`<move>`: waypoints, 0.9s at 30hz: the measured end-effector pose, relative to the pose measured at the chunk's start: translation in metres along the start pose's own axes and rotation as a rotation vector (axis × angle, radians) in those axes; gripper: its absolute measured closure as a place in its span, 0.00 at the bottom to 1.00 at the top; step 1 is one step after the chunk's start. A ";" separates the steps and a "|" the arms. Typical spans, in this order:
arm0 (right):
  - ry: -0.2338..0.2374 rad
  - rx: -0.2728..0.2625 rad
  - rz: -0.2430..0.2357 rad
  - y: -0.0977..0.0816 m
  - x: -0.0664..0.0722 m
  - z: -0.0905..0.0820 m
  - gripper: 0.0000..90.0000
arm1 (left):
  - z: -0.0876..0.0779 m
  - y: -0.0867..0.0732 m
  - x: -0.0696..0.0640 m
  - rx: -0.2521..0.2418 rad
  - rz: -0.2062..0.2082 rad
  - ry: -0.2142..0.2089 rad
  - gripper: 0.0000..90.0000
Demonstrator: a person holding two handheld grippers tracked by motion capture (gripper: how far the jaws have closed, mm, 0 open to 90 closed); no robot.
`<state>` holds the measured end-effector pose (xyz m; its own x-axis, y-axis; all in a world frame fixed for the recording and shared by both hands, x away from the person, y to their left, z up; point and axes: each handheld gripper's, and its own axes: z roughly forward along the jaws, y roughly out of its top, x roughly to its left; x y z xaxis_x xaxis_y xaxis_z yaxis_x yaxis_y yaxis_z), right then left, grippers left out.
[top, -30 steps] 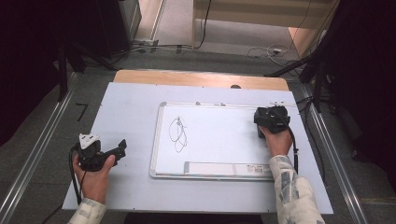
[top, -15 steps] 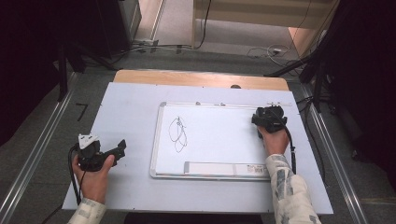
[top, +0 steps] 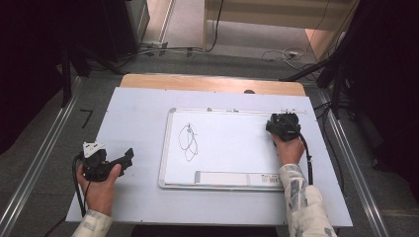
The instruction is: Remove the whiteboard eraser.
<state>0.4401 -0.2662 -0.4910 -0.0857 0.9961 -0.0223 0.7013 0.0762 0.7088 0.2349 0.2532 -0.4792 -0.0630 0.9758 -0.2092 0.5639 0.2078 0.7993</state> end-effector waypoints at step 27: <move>-0.021 -0.029 -0.010 -0.004 0.000 -0.019 0.42 | -0.002 0.000 0.003 -0.007 -0.017 0.007 0.09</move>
<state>0.4238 -0.2674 -0.4798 -0.0778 0.9960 -0.0443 0.6798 0.0855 0.7284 0.2336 0.2561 -0.4788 -0.0778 0.9726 -0.2189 0.5569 0.2245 0.7996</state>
